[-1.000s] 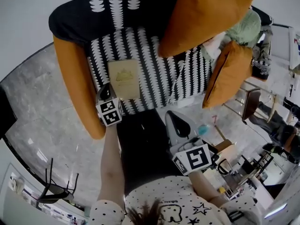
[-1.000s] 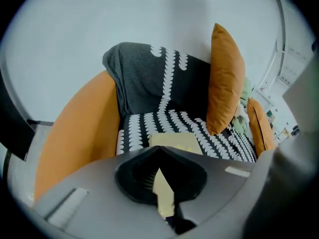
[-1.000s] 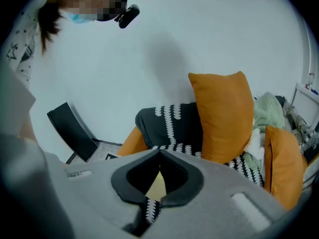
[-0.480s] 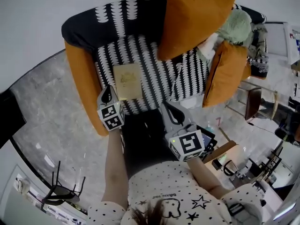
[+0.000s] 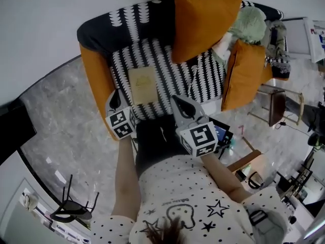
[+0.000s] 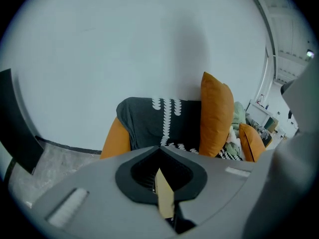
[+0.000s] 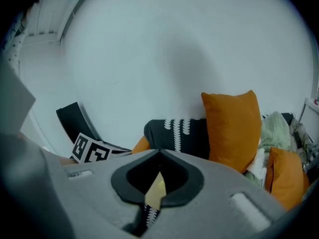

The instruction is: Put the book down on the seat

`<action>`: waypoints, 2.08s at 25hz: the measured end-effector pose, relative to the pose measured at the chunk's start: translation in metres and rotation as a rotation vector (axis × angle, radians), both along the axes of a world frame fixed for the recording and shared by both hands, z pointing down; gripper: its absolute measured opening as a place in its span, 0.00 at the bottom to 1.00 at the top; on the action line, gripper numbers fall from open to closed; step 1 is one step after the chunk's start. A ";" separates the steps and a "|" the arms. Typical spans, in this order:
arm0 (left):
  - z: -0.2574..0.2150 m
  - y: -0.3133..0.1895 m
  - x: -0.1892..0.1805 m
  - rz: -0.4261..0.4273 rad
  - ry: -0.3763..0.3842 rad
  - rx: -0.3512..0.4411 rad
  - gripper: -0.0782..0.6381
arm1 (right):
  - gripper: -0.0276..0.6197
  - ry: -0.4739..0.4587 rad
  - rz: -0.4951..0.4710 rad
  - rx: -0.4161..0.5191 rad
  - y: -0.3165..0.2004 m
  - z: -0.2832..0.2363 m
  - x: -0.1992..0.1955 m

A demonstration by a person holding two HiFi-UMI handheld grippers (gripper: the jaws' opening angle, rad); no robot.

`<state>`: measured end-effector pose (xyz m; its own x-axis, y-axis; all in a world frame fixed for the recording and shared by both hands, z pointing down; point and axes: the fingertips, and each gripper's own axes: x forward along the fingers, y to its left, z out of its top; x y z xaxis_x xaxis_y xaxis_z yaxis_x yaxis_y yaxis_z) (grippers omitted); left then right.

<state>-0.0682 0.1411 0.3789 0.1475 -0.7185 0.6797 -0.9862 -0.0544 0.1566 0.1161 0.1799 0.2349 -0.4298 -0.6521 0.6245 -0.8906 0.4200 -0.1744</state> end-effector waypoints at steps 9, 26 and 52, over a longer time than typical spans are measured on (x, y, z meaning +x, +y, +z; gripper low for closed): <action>-0.047 0.009 -0.004 0.011 0.000 0.069 0.10 | 0.03 -0.037 -0.010 0.041 -0.003 -0.025 -0.010; -0.118 0.019 0.001 0.045 0.041 0.195 0.10 | 0.03 -0.048 -0.018 0.110 -0.004 -0.054 -0.022; -0.223 0.042 0.006 0.017 0.153 0.369 0.10 | 0.03 -0.046 -0.084 0.171 -0.004 -0.074 -0.030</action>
